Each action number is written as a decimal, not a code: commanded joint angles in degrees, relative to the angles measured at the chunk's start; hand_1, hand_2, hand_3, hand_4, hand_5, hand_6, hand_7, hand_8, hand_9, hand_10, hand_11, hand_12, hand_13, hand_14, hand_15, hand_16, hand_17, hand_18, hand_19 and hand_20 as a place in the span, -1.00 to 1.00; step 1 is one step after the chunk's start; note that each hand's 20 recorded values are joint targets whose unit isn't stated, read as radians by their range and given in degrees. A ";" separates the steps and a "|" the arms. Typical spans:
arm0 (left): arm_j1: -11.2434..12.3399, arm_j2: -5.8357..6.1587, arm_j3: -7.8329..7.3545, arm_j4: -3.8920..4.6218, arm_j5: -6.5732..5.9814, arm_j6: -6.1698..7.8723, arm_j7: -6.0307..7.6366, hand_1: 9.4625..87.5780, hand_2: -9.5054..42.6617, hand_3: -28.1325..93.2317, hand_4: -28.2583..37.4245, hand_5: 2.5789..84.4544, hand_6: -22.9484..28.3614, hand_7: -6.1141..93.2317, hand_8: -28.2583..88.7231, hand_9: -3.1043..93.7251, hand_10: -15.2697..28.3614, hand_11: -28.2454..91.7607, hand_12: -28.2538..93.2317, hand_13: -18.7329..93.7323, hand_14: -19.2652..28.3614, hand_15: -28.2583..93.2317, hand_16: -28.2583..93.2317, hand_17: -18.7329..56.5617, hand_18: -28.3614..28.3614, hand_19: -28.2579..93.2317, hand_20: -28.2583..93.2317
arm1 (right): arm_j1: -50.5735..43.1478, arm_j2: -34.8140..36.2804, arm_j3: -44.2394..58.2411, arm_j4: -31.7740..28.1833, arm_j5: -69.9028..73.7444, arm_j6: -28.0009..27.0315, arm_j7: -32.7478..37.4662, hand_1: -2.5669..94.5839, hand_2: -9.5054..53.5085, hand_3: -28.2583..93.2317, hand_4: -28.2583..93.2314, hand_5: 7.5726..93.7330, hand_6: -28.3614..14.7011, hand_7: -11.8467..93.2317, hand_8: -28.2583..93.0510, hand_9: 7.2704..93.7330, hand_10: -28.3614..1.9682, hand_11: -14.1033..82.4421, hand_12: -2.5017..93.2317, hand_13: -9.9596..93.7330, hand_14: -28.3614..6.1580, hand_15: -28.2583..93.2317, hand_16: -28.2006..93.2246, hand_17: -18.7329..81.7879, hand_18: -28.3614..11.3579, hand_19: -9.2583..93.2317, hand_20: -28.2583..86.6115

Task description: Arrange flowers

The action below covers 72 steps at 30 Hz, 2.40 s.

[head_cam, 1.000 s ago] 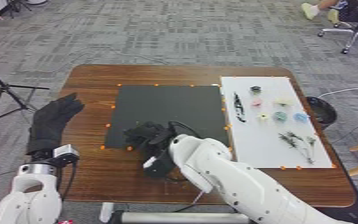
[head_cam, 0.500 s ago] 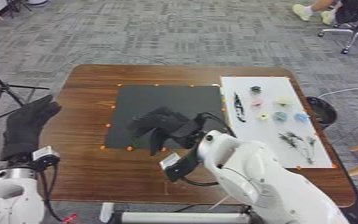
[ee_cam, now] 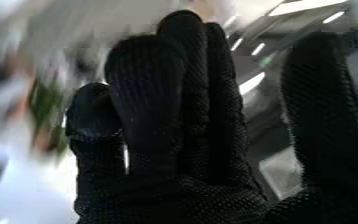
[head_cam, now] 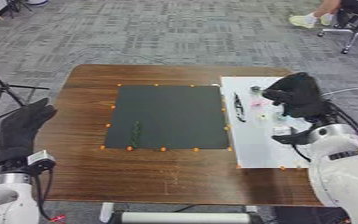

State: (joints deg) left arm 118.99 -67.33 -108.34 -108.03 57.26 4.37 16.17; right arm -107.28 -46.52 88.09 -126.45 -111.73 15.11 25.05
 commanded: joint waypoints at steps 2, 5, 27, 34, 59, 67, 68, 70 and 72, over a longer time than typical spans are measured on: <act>1.20 -0.47 -0.06 -0.84 2.42 -1.06 -0.68 -0.70 -0.47 0.63 -1.00 0.19 0.04 -0.61 -0.64 0.09 0.40 -0.18 -0.34 0.02 0.60 -0.13 -0.54 -0.29 0.44 -0.36 -0.20 | -8.68 0.28 4.83 5.99 -16.12 1.22 5.86 -0.07 -1.00 0.45 -0.74 0.45 0.20 -0.36 -0.35 0.65 0.07 0.08 -0.34 0.85 0.36 0.33 0.02 0.37 -0.51 0.95 0.34; 1.53 -0.65 -0.28 -1.23 3.98 -1.15 -0.63 -0.69 -0.47 0.63 -1.00 0.18 0.05 -0.61 -0.64 0.09 0.40 -0.18 -0.34 0.02 0.60 -0.13 -0.54 -0.29 0.44 -0.36 -0.20 | -10.41 0.81 6.47 6.97 -17.28 -1.71 5.97 -0.09 -1.00 0.47 -0.74 0.45 0.20 -0.36 -0.40 0.65 0.07 0.08 -0.33 0.85 0.36 0.33 0.03 0.37 -0.50 0.95 0.34; 2.06 -1.65 -0.02 -2.45 3.40 -1.21 -0.92 -0.68 -0.48 0.63 -1.00 0.18 0.04 -0.61 -0.64 0.09 0.40 -0.19 -0.34 0.02 0.60 -0.13 -0.54 -0.29 0.44 -0.36 -0.20 | -11.42 3.75 6.51 9.97 -15.66 -16.49 6.90 -0.12 -1.00 0.48 -0.78 0.46 0.19 -0.35 -0.60 0.66 0.08 0.05 -0.31 0.87 0.41 0.33 0.05 0.40 -0.46 0.95 0.35; 2.11 -1.84 0.00 -2.49 3.02 -1.00 -0.84 -0.68 -0.48 0.63 -1.00 0.18 0.04 -0.61 -0.64 0.09 0.40 -0.19 -0.34 0.02 0.60 -0.13 -0.54 -0.29 0.44 -0.36 -0.20 | -9.87 4.53 3.56 11.20 -17.24 -18.64 7.17 -0.13 -1.00 0.47 -0.78 0.46 0.16 -0.38 -0.59 0.67 0.07 0.03 -0.32 0.87 0.41 0.32 0.05 0.41 -0.45 0.95 0.34; 2.04 -1.38 0.30 -2.68 2.14 -1.10 -1.45 -0.67 -0.47 0.62 -1.00 0.18 0.05 -0.61 -0.64 0.09 0.40 -0.19 -0.34 0.02 0.61 -0.13 -0.54 -0.29 0.44 -0.36 -0.20 | -7.23 5.80 9.10 6.96 -1.85 -16.37 9.55 0.34 -1.00 0.35 -0.67 0.65 0.15 -0.41 -0.11 0.93 0.28 -0.11 -0.12 1.00 0.59 0.35 -0.04 0.65 -0.20 0.96 0.25; 1.29 0.15 0.12 -2.40 2.25 -1.40 -1.84 -0.68 -0.47 0.62 -1.00 0.18 0.05 -0.61 -0.64 0.09 0.40 -0.19 -0.34 0.02 0.61 -0.13 -0.54 -0.29 0.45 -0.36 -0.20 | -4.96 7.48 9.26 1.62 5.59 -15.10 9.58 0.33 -1.00 0.38 -0.66 0.66 0.13 -0.35 -0.15 0.95 0.28 -0.09 -0.17 1.00 0.60 0.38 -0.07 0.67 -0.17 0.97 0.23; 1.39 0.23 0.05 -2.44 2.15 -1.33 -1.73 -0.68 -0.47 0.62 -1.00 0.18 0.05 -0.61 -0.64 0.09 0.40 -0.19 -0.34 0.02 0.61 -0.13 -0.54 -0.29 0.45 -0.36 -0.20 | -4.64 7.39 8.95 0.93 6.90 -14.57 9.67 0.33 -1.00 0.38 -0.66 0.66 0.12 -0.35 -0.15 0.95 0.29 -0.09 -0.17 1.00 0.60 0.39 -0.07 0.68 -0.16 0.97 0.23; 1.61 0.36 -0.27 -2.55 2.08 -1.10 -1.68 -0.68 -0.47 0.62 -1.00 0.18 0.05 -0.61 -0.64 0.09 0.40 -0.19 -0.34 0.02 0.60 -0.13 -0.54 -0.30 0.45 -0.36 -0.20 | -2.77 6.70 7.20 -0.08 10.50 -13.80 10.07 0.33 -1.00 0.39 -0.66 0.66 0.12 -0.34 -0.16 0.95 0.29 -0.09 -0.17 1.00 0.59 0.39 -0.08 0.68 -0.15 0.97 0.22; 1.90 0.43 -0.55 -2.67 1.71 -0.83 -1.86 -0.68 -0.47 0.63 -1.00 0.18 0.05 -0.61 -0.64 0.09 0.40 -0.19 -0.34 0.02 0.60 -0.13 -0.54 -0.30 0.45 -0.36 -0.20 | 1.11 6.12 3.48 -0.44 14.59 -13.79 11.18 0.33 -1.00 0.39 -0.66 0.66 0.11 -0.34 -0.16 0.96 0.28 -0.09 -0.17 1.00 0.59 0.39 -0.08 0.69 -0.14 0.97 0.22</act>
State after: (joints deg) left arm 120.44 -67.57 -108.11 -110.19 59.75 3.54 14.74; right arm -112.95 -39.68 97.20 -123.99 -104.48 -0.50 34.75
